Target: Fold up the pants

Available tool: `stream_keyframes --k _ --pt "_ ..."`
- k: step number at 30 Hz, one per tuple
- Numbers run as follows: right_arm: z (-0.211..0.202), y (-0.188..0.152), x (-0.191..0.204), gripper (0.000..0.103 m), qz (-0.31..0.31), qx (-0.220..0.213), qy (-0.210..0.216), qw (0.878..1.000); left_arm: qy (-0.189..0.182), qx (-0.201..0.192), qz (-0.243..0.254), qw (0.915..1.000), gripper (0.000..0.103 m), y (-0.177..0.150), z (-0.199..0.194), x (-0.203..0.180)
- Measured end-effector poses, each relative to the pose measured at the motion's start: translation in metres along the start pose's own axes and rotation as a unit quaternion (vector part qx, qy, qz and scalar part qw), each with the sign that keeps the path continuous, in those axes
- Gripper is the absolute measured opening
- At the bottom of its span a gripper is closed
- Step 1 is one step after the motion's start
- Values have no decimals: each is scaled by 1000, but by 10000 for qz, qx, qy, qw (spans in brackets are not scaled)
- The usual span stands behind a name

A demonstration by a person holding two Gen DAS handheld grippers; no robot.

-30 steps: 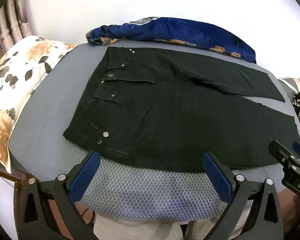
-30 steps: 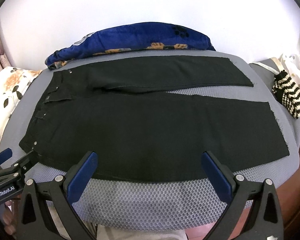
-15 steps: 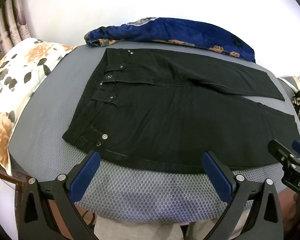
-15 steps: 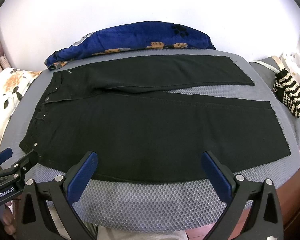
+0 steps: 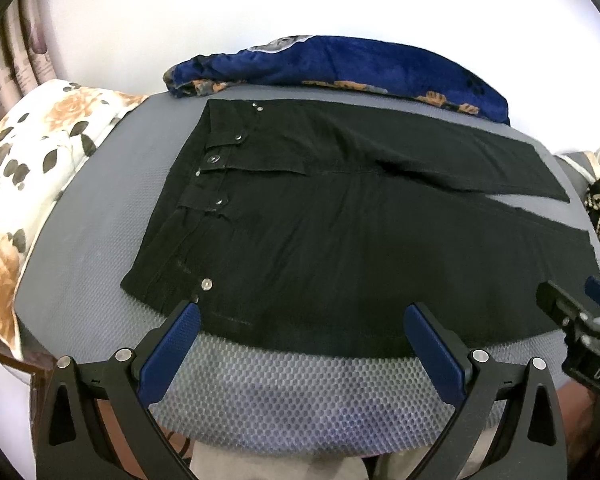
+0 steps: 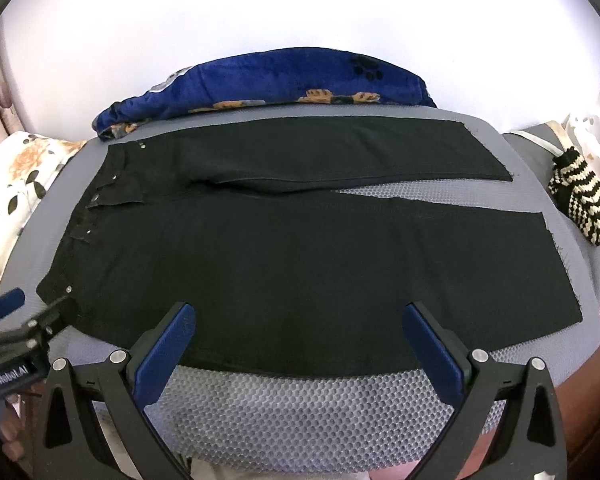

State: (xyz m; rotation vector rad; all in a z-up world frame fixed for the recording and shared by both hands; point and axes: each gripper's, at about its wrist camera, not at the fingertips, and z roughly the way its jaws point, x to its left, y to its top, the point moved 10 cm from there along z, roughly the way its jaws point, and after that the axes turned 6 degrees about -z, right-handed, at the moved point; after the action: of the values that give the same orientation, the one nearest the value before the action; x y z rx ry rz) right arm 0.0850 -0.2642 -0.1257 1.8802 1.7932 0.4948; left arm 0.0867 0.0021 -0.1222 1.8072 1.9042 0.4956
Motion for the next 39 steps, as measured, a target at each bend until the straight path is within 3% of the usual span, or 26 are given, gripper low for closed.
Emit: stream_keyframes --k 6,11,17,20,23,25,33,39 --pt "12 12 -1 103 -173 -3 265 9995 -220 -127 -316 9992 101 40 5 26" --pt "30 25 -3 103 -364 39 465 9982 -303 -275 -725 9965 100 95 19 69" --pt "51 41 -13 103 154 110 875 9960 -752 -242 -1033 9915 82 152 53 104" --pt "64 56 -18 103 436 107 1038 9936 -1196 29 -1210 9854 72 174 83 113" --pt "77 69 -20 103 536 91 1087 9926 -1774 392 -1526 9715 66 192 116 117" --pt "88 79 -21 103 561 112 1058 9927 -2174 609 -1806 9573 63 204 139 121" --pt "125 102 -12 103 456 249 940 9942 -2543 993 -2154 9376 57 239 212 140" --pt "147 109 5 103 356 377 958 9940 -2601 1163 -2263 9315 53 253 250 145"
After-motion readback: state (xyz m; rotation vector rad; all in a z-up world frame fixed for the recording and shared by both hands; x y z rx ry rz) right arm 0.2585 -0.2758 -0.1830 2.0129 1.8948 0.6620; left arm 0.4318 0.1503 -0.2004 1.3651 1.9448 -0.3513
